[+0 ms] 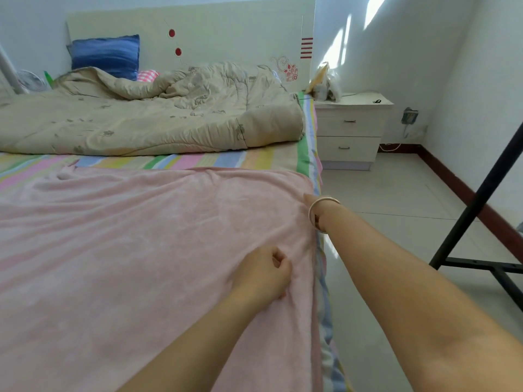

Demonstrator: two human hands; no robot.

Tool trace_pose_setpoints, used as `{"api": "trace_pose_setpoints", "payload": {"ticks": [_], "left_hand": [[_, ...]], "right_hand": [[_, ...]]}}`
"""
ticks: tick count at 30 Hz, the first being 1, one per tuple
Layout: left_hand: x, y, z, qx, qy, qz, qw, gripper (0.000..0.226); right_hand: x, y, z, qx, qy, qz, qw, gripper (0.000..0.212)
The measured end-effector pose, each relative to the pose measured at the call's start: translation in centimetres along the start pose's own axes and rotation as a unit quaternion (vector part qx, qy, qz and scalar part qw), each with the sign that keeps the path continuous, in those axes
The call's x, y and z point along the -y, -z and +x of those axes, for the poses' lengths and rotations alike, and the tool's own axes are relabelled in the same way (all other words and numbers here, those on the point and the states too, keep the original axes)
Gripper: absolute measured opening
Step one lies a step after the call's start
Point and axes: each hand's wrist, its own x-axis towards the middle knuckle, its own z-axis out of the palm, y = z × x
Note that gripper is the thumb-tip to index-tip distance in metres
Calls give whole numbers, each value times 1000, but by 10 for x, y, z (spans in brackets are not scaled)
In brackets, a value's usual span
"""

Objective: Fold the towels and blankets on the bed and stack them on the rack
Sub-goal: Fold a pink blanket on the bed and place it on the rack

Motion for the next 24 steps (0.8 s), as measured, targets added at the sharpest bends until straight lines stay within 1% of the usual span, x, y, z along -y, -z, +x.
{"api": "trace_pose_setpoints", "payload": {"ticks": [2,3,4,5,6,7,8,9,10,11,14,18,20,22,24], "left_hand": [[-3,-1,15,-28,-10,26,999,17],[-5,-1,24,-55,-20,68,996,16],[-5,-2,34,-91,-38,118,988,15],[-4,-4,43,-127,-66,155,978,17],[-2,-7,52,-147,-97,185,967,28],[1,-12,61,-142,-114,216,959,48],[4,-17,67,-118,-117,248,954,68],[9,-22,73,-92,-113,276,950,83],[14,-28,79,-68,-103,296,947,89],[17,-32,82,-53,-97,305,946,91],[19,-39,86,-58,-113,310,942,87],[20,-39,89,-61,-122,318,938,86],[23,-39,92,-53,-121,319,939,88],[26,-36,94,-47,-122,308,942,90],[28,-28,91,-56,-131,274,951,82]], "right_hand": [[13,-7,0,-26,39,-31,998,51],[19,-10,2,-14,66,-47,997,48],[22,-11,15,-16,67,-58,996,48],[21,-10,34,-29,62,-72,995,49],[21,-11,50,-46,68,-105,991,50],[21,-13,63,-65,70,-121,988,50],[21,-13,77,-95,65,-116,987,48],[22,-11,90,-135,61,-128,981,44],[22,-9,101,-162,62,-145,974,39],[22,-5,108,-182,63,-167,967,34],[17,0,130,-203,49,-201,957,32],[6,-5,138,-196,45,-204,958,40],[6,-4,132,-173,52,-196,964,45],[6,3,120,-112,53,-134,983,52],[5,13,98,-37,46,-44,997,51]]}}
